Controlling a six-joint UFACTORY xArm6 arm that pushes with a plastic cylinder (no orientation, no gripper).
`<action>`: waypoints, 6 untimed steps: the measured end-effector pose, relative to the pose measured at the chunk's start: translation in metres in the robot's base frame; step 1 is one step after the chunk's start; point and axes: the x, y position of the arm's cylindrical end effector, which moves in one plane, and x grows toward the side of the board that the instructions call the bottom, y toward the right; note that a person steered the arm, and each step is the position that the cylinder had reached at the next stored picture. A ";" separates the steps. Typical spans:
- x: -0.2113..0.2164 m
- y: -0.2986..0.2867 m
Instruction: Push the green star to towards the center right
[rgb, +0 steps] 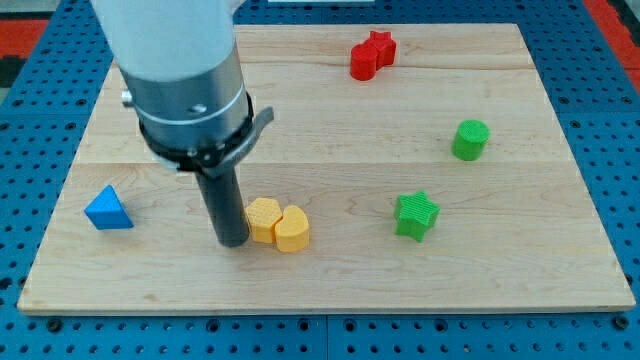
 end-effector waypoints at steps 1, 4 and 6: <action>0.058 0.006; 0.025 0.178; -0.013 0.164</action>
